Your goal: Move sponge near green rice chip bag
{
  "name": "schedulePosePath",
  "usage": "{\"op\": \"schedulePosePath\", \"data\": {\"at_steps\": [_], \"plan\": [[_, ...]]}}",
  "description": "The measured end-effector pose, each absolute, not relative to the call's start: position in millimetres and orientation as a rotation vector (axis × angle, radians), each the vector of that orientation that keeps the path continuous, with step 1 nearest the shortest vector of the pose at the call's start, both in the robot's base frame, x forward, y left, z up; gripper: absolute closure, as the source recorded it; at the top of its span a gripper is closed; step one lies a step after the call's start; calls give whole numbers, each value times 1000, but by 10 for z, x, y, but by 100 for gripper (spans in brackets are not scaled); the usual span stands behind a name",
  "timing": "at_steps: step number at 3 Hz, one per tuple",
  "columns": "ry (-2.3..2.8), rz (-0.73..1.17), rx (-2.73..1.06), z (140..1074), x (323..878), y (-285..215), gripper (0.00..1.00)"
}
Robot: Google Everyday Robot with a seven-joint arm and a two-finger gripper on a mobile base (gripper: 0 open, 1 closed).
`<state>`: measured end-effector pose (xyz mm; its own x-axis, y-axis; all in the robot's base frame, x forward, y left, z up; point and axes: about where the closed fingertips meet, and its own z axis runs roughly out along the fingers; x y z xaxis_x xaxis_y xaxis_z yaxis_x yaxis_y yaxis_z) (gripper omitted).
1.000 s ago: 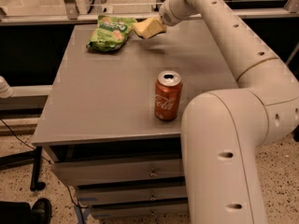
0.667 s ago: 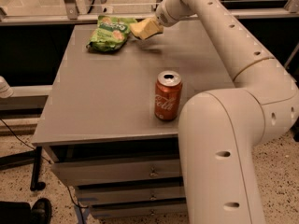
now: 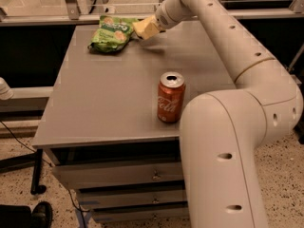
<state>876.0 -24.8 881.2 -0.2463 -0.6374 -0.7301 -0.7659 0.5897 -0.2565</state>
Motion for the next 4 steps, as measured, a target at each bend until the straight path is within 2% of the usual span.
{"op": "schedulePosePath", "data": {"at_steps": [1,3,4], "plan": [[1978,184,-1111,8807,8748,-321,0],[1990,293,-1021,8846,8662,-549,0],[1971,390,-936,8920,8564,-871,0]]}}
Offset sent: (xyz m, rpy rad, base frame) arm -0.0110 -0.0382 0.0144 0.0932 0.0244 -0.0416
